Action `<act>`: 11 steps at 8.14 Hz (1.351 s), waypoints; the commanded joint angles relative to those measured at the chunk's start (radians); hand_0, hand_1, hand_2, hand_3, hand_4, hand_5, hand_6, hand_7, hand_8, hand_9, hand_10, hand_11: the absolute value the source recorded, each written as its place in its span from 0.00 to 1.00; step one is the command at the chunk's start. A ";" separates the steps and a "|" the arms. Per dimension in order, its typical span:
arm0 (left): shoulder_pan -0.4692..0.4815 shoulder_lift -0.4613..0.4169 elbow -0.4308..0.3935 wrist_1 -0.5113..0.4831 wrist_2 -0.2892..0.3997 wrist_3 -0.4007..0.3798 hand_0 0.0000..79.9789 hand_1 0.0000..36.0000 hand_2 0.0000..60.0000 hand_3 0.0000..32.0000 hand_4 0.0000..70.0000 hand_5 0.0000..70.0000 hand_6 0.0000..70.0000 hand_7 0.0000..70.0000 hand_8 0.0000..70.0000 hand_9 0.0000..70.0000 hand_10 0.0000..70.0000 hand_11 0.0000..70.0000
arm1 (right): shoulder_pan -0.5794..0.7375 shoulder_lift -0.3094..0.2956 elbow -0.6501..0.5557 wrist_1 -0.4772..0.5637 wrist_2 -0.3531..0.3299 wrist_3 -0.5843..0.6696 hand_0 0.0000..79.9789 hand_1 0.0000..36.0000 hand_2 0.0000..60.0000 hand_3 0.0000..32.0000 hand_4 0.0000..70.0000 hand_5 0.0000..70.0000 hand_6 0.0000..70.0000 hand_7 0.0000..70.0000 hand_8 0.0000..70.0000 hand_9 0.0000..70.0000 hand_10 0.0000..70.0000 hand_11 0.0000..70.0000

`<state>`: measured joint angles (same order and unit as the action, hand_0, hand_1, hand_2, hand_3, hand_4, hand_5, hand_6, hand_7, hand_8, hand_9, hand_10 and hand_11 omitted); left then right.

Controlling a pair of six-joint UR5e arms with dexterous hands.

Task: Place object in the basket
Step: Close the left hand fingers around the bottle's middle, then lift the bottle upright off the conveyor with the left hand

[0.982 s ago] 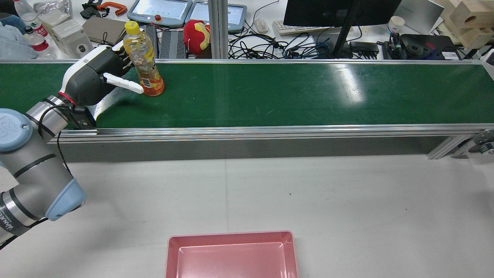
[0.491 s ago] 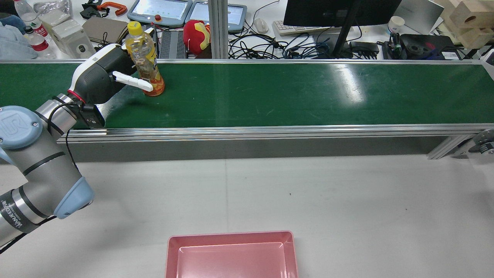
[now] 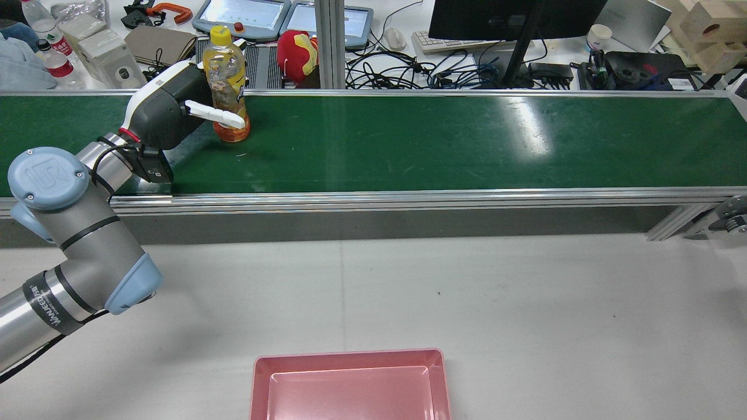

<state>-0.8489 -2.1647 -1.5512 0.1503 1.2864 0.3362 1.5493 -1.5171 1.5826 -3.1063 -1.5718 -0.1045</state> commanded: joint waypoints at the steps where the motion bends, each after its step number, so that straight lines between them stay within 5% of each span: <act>1: -0.010 -0.020 0.003 0.058 -0.001 -0.031 0.79 0.80 0.74 0.00 0.77 0.85 0.24 0.28 0.52 0.68 0.66 0.95 | 0.000 0.000 0.000 0.000 0.000 -0.001 0.00 0.00 0.00 0.00 0.00 0.00 0.00 0.00 0.00 0.00 0.00 0.00; 2: -0.010 -0.018 0.002 0.058 0.001 -0.031 0.71 0.72 1.00 0.00 0.90 1.00 0.62 0.66 0.93 1.00 0.88 1.00 | 0.000 0.000 0.000 0.000 0.000 0.000 0.00 0.00 0.00 0.00 0.00 0.00 0.00 0.00 0.00 0.00 0.00 0.00; 3: -0.010 -0.020 0.000 0.063 0.002 -0.031 0.66 0.72 1.00 0.00 0.88 1.00 0.75 0.83 1.00 1.00 1.00 1.00 | 0.000 0.000 0.002 0.000 0.000 0.000 0.00 0.00 0.00 0.00 0.00 0.00 0.00 0.00 0.00 0.00 0.00 0.00; 6: -0.001 -0.018 -0.142 0.123 0.016 -0.029 0.63 0.80 1.00 0.00 0.85 1.00 0.79 0.87 1.00 1.00 1.00 1.00 | 0.000 0.000 0.002 0.000 0.000 -0.001 0.00 0.00 0.00 0.00 0.00 0.00 0.00 0.00 0.00 0.00 0.00 0.00; 8: 0.048 -0.018 -0.243 0.170 0.147 -0.032 0.62 0.77 1.00 0.00 0.85 1.00 0.80 0.87 1.00 1.00 1.00 1.00 | 0.000 0.000 0.001 0.000 0.000 0.000 0.00 0.00 0.00 0.00 0.00 0.00 0.00 0.00 0.00 0.00 0.00 0.00; 11: 0.207 -0.018 -0.375 0.225 0.249 -0.032 0.62 0.80 1.00 0.00 0.80 1.00 0.75 0.83 1.00 1.00 1.00 1.00 | 0.000 0.000 0.000 0.000 0.001 0.000 0.00 0.00 0.00 0.00 0.00 0.00 0.00 0.00 0.00 0.00 0.00 0.00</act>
<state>-0.7506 -2.1828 -1.8284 0.3327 1.4587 0.3034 1.5493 -1.5171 1.5833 -3.1063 -1.5718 -0.1044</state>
